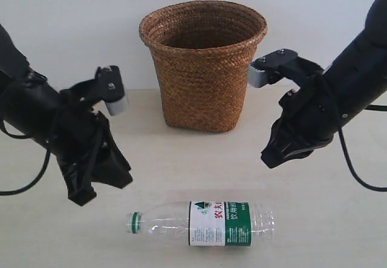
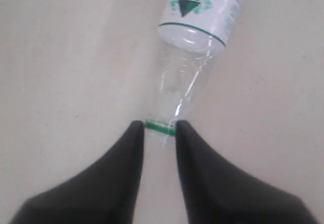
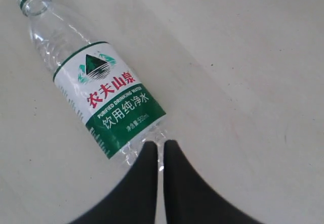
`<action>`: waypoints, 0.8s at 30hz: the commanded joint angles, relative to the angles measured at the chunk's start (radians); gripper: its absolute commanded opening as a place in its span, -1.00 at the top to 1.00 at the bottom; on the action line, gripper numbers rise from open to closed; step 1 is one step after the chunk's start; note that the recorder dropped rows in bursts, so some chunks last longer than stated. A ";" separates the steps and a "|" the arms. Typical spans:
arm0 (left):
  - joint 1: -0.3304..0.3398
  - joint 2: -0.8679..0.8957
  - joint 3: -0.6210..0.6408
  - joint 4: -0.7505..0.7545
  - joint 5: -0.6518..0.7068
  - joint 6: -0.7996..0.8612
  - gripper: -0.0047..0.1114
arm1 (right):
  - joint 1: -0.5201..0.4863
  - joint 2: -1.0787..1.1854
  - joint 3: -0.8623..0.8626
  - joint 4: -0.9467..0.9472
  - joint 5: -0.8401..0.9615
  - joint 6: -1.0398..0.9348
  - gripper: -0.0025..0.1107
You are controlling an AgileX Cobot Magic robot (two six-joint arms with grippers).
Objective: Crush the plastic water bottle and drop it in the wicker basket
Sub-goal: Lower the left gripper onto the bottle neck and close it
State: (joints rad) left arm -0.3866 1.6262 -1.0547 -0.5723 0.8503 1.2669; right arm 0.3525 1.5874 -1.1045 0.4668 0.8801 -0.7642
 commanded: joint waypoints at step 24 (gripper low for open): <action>-0.090 0.283 -0.005 0.006 -0.178 0.268 -0.42 | 0.006 0.099 -0.025 0.070 -0.004 -0.031 0.96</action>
State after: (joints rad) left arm -0.4679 1.8912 -1.0553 -0.5522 0.7049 1.5154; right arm 0.3584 1.6843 -1.1241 0.5304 0.8860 -0.7886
